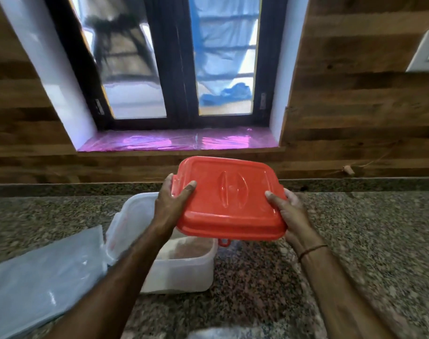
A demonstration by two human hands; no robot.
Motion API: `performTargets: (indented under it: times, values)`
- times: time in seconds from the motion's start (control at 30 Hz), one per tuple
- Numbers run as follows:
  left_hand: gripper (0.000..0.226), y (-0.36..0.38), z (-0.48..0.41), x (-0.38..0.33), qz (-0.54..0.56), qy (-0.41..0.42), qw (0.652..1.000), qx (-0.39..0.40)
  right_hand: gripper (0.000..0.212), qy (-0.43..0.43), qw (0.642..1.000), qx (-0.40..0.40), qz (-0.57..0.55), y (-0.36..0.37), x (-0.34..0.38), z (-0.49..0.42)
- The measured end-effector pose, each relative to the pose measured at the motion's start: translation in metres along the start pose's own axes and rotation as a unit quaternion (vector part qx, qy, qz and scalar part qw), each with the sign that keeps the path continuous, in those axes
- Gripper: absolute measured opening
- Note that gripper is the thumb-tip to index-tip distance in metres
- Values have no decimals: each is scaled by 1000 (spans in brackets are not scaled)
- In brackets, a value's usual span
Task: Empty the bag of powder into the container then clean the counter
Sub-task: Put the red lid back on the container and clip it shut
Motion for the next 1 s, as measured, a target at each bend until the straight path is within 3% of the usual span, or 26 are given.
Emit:
performTargets:
  times: [0.13, 0.2, 0.3, 0.4, 0.57, 0.7, 0.8, 0.93, 1.0]
  values:
    - [88, -79, -11, 32, 9, -42, 998, -36, 28, -27, 997, 0, 76, 78, -24, 17]
    - [72, -107, -10, 46, 13, -66, 997, -26, 34, -24, 994, -2, 111, 105, -40, 25]
    - [68, -133, -10, 67, 2, -93, 996, -16, 61, -9, 984, -20, 179, 131, -61, 37]
    - [85, -143, -13, 84, -10, -106, 994, -16, 79, 2, 972, -25, 235, 136, -78, 39]
    - [81, -146, -14, 96, -40, -125, 991, -12, 63, 9, 955, -49, 294, 142, -85, 51]
    - [87, -149, -16, 102, -39, -132, 990, -10, 76, -9, 930, -71, 360, 145, -91, 50]
    - [103, -148, -18, 112, -25, -137, 990, 5, 86, -21, 911, -77, 405, 153, -84, 62]
    - [119, -148, -27, 124, -9, -147, 989, 0, 69, 2, 914, -57, 402, 155, -78, 64]
    - [131, -149, -26, 126, -3, -173, 985, -2, 76, 15, 913, -51, 404, 150, -82, 62]
Point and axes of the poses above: each hand's wrist, its own z-axis away from the middle knuckle, its own y-axis out of the palm, x = y × z, the point moved 3 cm from there along -z, towards the middle knuckle, and after that the axes turned 1 degree about -y, right-handed, at the moved point
